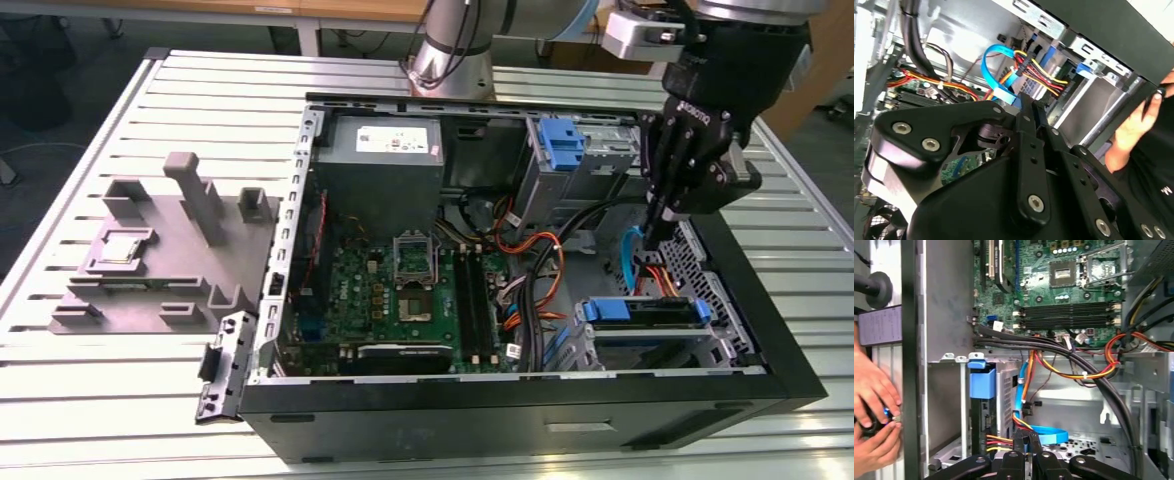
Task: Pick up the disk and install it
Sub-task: 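Insert the second disk wire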
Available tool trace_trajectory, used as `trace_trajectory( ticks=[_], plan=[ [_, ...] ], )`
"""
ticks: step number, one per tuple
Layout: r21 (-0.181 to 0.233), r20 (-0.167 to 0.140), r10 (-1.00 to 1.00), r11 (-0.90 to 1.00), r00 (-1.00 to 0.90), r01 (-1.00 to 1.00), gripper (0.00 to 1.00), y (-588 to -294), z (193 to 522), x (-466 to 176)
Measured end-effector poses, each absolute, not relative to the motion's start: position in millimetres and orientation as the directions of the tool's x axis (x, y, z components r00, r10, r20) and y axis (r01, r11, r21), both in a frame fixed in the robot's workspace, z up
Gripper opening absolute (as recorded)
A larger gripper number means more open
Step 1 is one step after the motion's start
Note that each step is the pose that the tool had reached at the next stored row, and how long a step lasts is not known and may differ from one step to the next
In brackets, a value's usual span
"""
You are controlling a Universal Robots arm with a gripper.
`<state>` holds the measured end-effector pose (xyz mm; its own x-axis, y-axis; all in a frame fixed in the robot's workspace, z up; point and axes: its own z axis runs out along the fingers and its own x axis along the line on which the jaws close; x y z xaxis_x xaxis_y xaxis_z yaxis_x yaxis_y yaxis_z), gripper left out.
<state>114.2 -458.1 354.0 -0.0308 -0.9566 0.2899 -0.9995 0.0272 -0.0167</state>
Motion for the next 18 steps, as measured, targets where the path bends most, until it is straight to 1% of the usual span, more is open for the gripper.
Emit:
trace_trajectory(
  ticks=[3, 5, 6, 7, 10, 11, 15, 18],
  plan=[
    [-0.017, 0.316, -0.948, 0.027, -0.031, -0.999, 0.17, -458, 353, 114],
    [-0.018, 0.328, -0.944, 0.026, -0.031, -0.999, 0.17, -459, 352, 114],
    [-0.018, 0.332, -0.943, 0.027, -0.031, -0.999, 0.23, -460, 352, 114],
    [-0.018, 0.334, -0.942, 0.027, -0.031, -0.999, 0.23, -461, 351, 114],
    [-0.018, 0.335, -0.942, 0.026, -0.031, -0.999, 0.22, -465, 350, 114],
    [-0.018, 0.334, -0.942, 0.026, -0.031, -0.999, 0.16, -466, 350, 114],
    [-0.018, 0.329, -0.944, 0.026, -0.03, -1.0, 0.16, -472, 349, 114],
    [-0.018, 0.313, -0.949, 0.026, -0.03, -1.0, 0.16, -476, 348, 114]
  ],
)
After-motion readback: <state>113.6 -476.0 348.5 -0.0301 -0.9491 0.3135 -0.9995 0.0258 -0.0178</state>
